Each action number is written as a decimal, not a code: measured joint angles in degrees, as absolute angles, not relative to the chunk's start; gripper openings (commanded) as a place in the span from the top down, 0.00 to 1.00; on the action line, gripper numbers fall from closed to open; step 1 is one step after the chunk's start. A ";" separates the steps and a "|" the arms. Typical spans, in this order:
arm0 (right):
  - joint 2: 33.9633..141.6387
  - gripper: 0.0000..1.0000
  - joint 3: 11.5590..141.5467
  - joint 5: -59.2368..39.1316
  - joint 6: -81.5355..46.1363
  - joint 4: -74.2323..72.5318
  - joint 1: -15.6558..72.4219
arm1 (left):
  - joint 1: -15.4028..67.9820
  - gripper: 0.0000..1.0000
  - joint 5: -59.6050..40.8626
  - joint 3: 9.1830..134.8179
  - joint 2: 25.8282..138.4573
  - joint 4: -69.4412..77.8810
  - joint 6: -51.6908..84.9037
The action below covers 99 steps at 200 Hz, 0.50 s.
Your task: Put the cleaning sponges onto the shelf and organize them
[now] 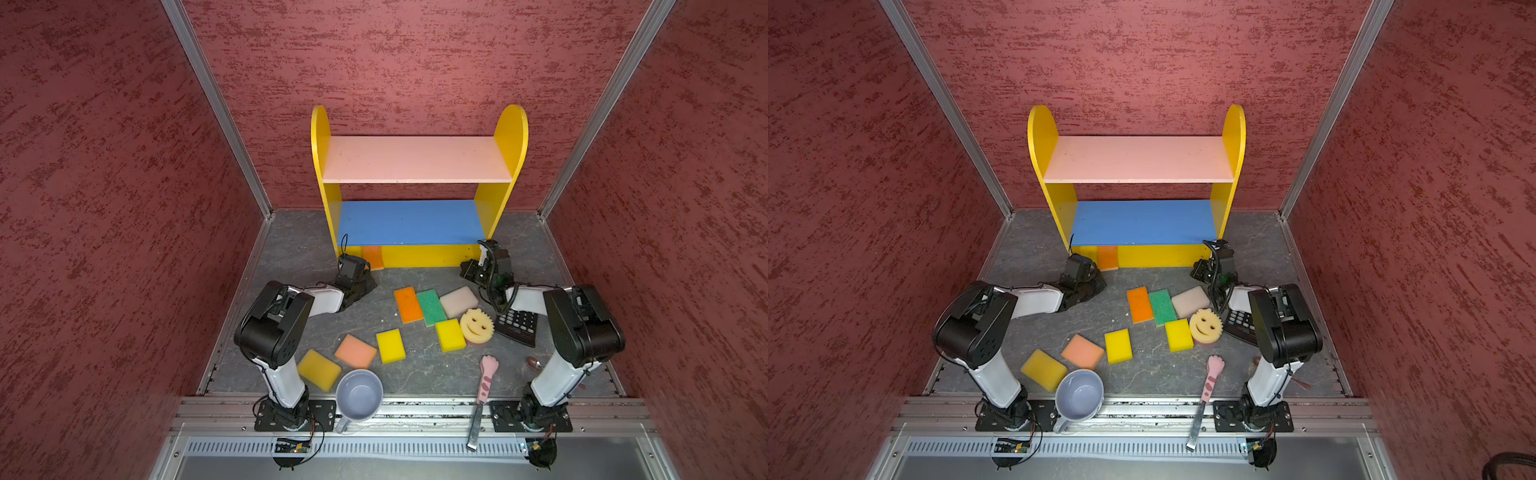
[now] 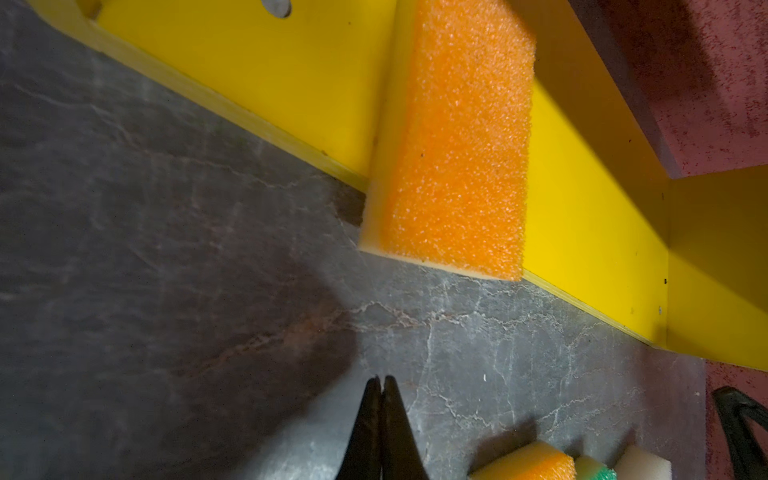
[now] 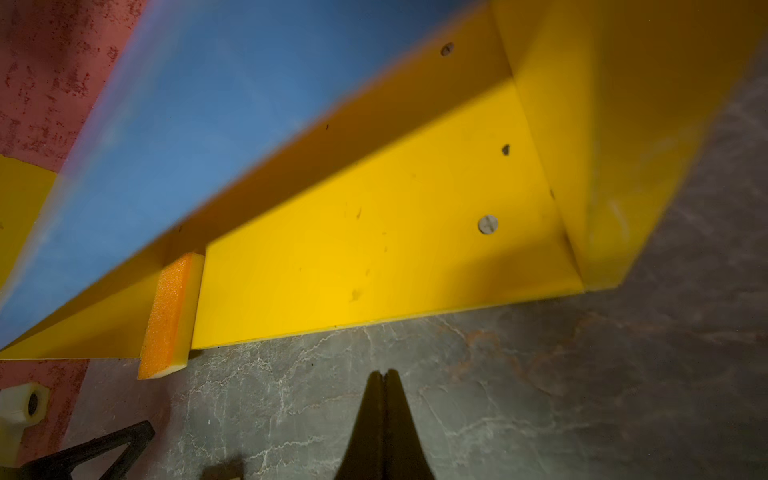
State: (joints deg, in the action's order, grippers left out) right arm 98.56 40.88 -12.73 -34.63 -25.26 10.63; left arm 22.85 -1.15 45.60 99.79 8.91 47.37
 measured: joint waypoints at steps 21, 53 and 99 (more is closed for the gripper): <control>95.70 1.00 36.40 -12.14 -36.51 -25.67 13.47 | 22.90 1.00 -1.06 44.36 97.12 8.58 47.55; 91.22 1.00 33.17 -10.02 -40.05 -27.66 22.90 | 23.00 1.00 -0.49 40.56 88.38 6.85 47.75; 96.84 1.00 39.33 -6.70 -43.24 -33.32 36.12 | 20.03 0.95 0.36 34.37 73.19 2.59 46.89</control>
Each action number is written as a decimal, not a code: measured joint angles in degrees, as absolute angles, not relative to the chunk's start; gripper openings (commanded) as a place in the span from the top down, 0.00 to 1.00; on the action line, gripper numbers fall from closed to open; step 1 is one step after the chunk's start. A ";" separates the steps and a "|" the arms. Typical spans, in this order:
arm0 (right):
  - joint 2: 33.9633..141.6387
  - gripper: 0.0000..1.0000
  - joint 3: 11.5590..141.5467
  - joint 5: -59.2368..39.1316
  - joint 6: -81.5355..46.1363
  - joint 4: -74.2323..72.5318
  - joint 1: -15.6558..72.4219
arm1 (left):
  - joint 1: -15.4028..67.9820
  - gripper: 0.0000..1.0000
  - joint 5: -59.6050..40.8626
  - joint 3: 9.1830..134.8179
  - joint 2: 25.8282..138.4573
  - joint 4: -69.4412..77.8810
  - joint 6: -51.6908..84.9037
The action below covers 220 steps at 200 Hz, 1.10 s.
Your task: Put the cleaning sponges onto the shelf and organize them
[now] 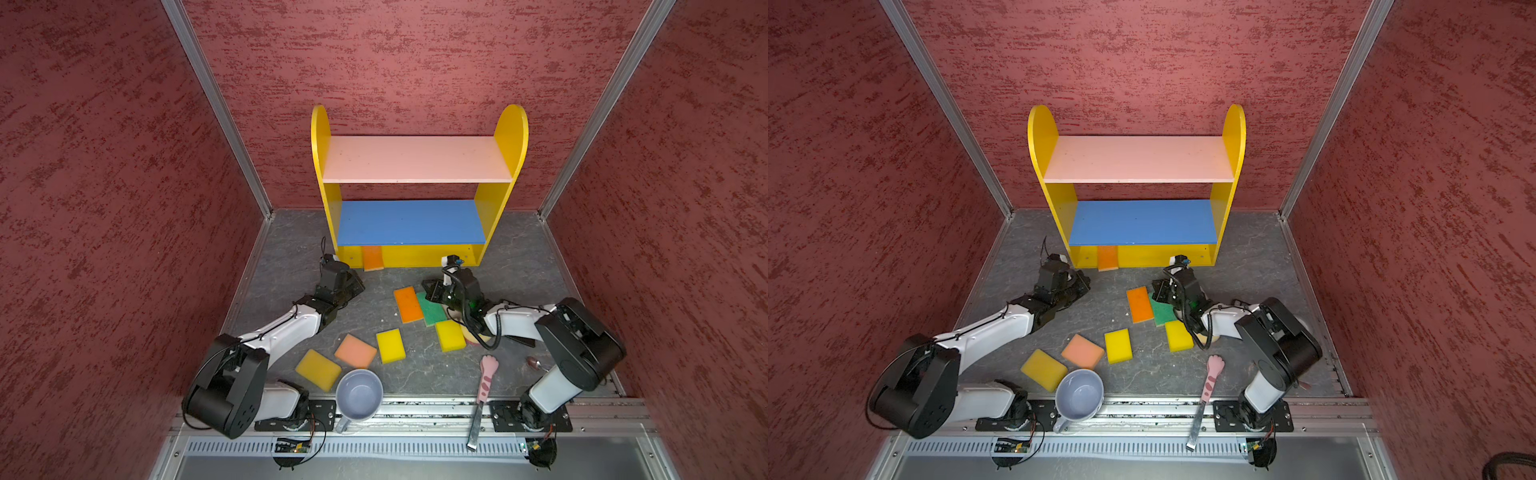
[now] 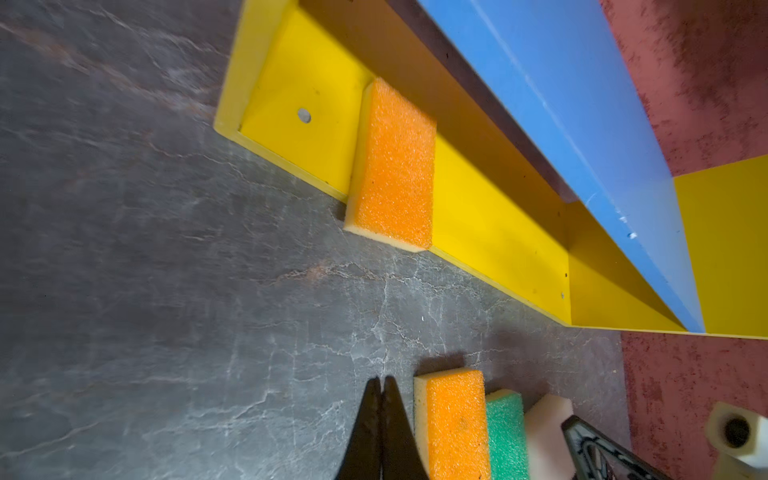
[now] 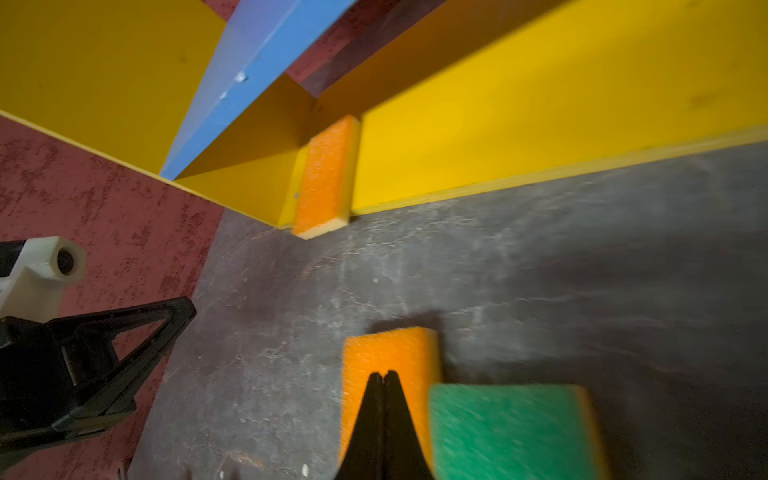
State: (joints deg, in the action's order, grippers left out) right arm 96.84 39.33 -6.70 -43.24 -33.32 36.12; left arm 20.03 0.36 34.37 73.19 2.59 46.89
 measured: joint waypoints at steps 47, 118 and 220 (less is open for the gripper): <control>106.91 1.00 46.74 -6.31 -47.09 -39.68 41.17 | 15.31 0.96 -6.22 25.96 70.41 5.87 50.54; 102.10 1.00 43.42 -3.22 -47.11 -39.38 40.71 | 21.45 0.93 -9.43 30.20 88.62 23.14 57.87; 93.30 1.00 35.42 -1.06 -45.54 -37.98 37.47 | 21.82 0.84 -5.56 33.78 109.47 47.05 72.86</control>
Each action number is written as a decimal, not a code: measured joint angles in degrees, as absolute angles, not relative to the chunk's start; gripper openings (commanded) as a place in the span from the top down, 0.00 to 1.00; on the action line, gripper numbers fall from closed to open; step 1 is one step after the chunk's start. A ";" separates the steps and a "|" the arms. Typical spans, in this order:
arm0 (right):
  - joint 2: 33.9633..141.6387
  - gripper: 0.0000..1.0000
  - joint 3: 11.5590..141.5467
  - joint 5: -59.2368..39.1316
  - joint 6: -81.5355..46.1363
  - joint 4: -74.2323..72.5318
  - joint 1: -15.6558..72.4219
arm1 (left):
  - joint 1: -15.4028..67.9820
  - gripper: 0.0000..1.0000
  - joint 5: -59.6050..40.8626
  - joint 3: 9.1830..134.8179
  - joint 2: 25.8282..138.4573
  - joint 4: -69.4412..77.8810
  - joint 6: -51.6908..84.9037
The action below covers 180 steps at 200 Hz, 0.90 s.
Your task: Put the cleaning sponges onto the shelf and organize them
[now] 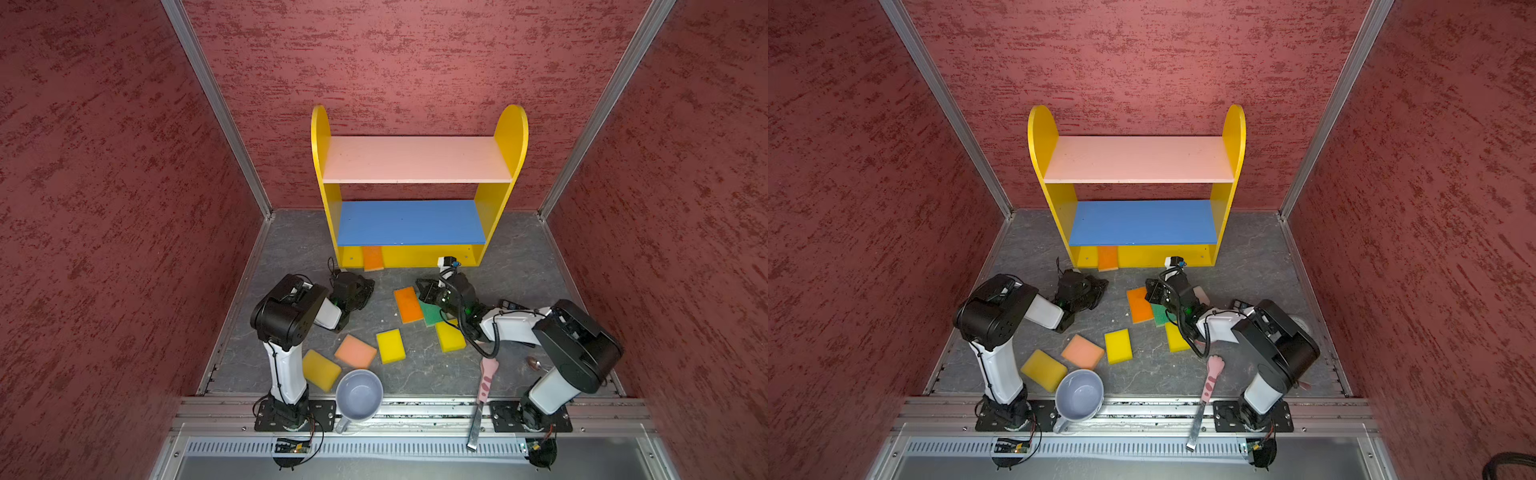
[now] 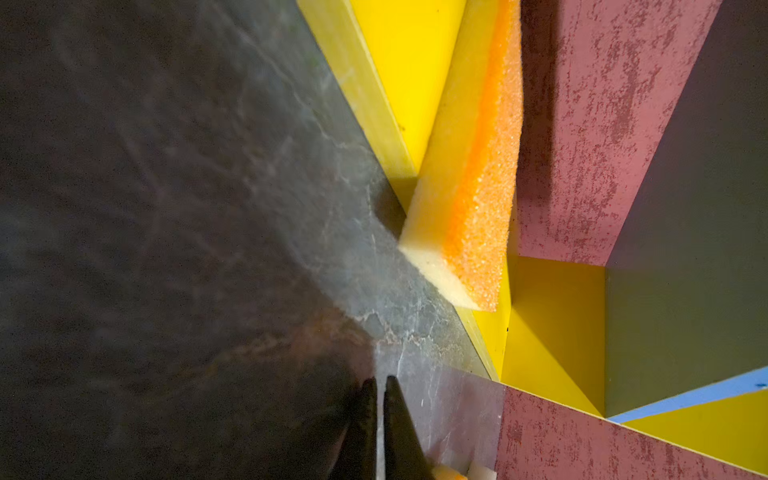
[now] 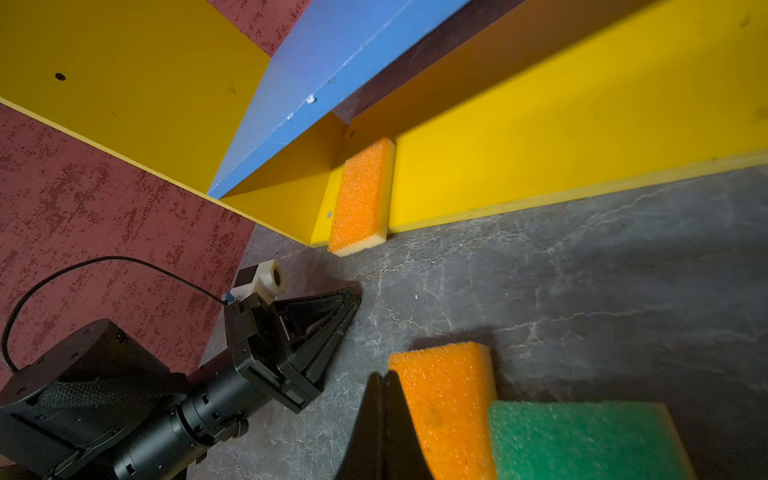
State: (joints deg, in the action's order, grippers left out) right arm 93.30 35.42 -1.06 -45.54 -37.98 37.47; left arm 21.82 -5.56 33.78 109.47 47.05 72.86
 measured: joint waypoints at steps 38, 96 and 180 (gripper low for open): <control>93.19 1.00 34.48 -1.06 -45.41 -37.89 36.84 | 21.82 0.82 -2.11 35.66 110.83 47.20 73.52; 92.53 1.00 32.60 -1.06 -44.95 -36.97 36.14 | 20.88 0.82 1.28 38.04 115.94 54.11 76.05; 91.05 1.00 32.08 -1.06 -44.29 -35.29 36.07 | 20.47 0.82 3.38 38.50 117.14 56.60 77.62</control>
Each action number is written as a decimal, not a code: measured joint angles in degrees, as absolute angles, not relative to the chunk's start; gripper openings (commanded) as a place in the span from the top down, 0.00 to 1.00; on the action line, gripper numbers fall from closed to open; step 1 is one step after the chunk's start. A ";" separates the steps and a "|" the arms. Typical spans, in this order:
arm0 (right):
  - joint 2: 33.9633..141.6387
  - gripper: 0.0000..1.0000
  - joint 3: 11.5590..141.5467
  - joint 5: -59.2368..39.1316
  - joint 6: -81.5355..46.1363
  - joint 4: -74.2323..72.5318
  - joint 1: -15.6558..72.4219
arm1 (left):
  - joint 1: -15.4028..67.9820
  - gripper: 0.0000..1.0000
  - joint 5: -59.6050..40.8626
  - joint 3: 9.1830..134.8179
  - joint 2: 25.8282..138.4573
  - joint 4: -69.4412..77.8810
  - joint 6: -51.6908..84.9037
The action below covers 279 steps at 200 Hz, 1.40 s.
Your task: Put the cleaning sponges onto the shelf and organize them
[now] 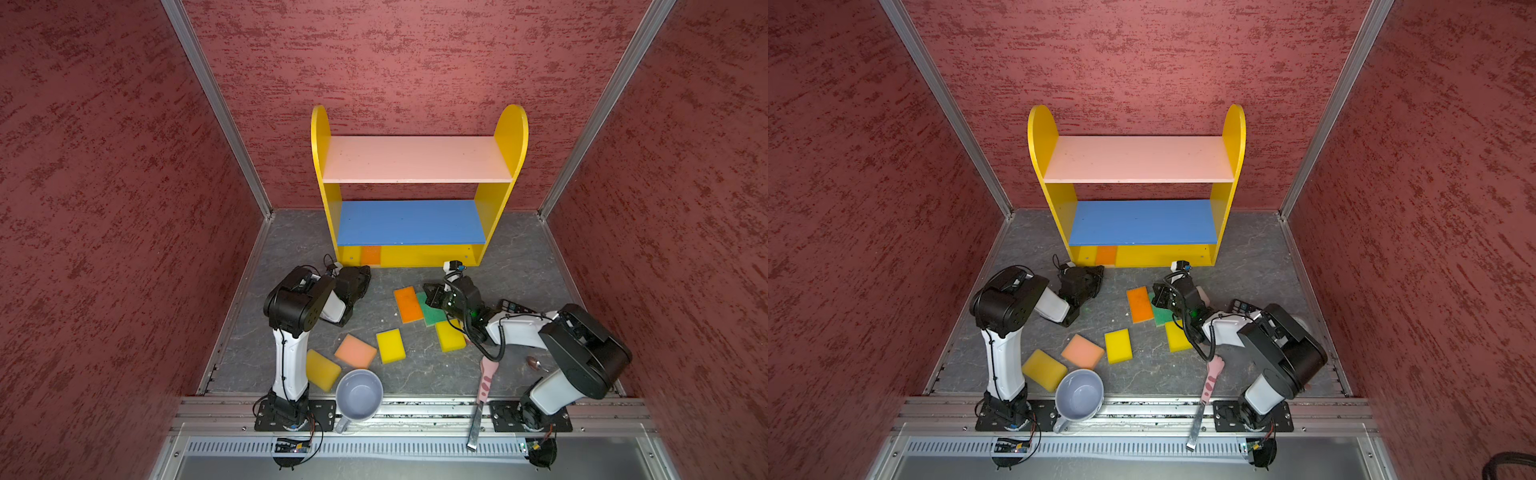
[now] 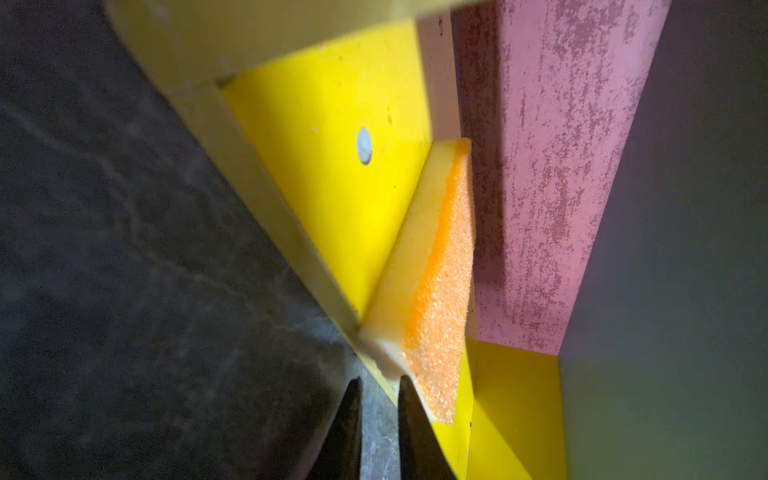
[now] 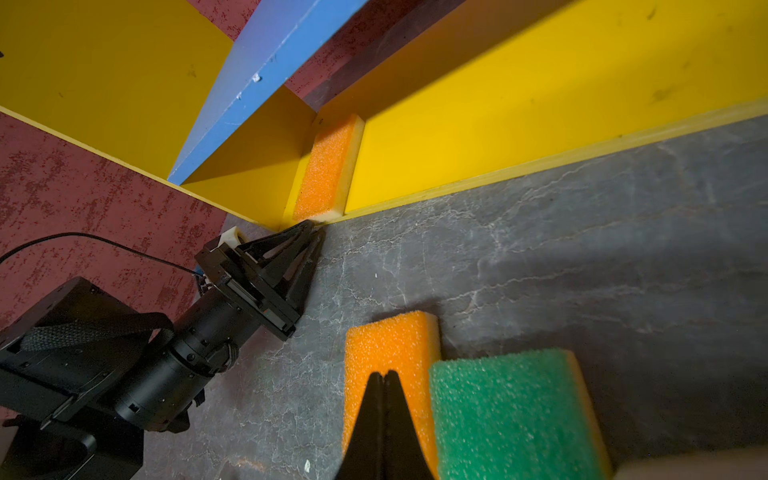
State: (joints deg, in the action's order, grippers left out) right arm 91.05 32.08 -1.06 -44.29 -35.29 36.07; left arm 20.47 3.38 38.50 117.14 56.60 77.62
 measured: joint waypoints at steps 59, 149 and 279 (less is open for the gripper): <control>91.07 1.00 32.08 -1.06 -44.31 -35.18 35.97 | 21.26 0.81 3.77 39.64 118.15 57.39 77.78; 91.09 1.00 31.66 -1.10 -43.94 -34.41 35.88 | 22.57 0.81 4.64 40.47 119.79 59.83 79.13; 83.53 1.00 30.41 -0.64 -38.70 -28.23 36.62 | 22.11 0.74 1.10 27.88 102.32 50.89 74.87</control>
State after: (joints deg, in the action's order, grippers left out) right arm 83.53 30.41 -0.64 -38.70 -28.23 36.62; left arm 22.11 1.10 27.88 102.32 50.89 74.87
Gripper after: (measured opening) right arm 0.041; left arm 0.249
